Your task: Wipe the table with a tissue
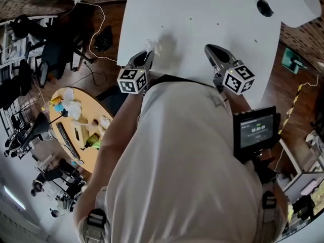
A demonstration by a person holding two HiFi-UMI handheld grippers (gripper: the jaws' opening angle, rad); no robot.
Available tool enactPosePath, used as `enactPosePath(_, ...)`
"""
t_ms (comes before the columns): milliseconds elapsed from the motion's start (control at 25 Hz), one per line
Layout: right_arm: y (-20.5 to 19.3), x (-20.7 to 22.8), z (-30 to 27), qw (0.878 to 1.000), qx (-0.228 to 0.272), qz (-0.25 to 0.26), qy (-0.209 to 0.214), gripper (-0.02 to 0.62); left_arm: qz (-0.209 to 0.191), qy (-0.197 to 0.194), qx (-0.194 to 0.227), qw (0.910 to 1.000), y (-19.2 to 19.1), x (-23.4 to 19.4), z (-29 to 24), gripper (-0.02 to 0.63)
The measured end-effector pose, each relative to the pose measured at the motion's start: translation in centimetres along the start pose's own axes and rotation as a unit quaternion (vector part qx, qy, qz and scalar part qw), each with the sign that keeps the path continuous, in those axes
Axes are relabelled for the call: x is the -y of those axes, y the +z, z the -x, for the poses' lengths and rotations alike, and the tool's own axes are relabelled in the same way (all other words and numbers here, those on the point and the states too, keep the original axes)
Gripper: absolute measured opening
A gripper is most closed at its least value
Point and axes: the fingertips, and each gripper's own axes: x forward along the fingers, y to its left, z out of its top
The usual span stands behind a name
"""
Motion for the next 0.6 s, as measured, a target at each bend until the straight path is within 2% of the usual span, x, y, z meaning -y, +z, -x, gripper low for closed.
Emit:
enactPosePath(320,0.4,1.1,0.8,0.999,0.003,-0.014,-0.036,0.008,-0.048,-0.015,-0.025,0.9984,1.9,-0.8,-3.7,0.057)
enactPosePath(600,1.4,3.0,2.3,0.996,0.02,-0.029,-0.076,0.008,-0.056,-0.024,-0.036,0.9975,2.6,-1.2,-6.9,0.058)
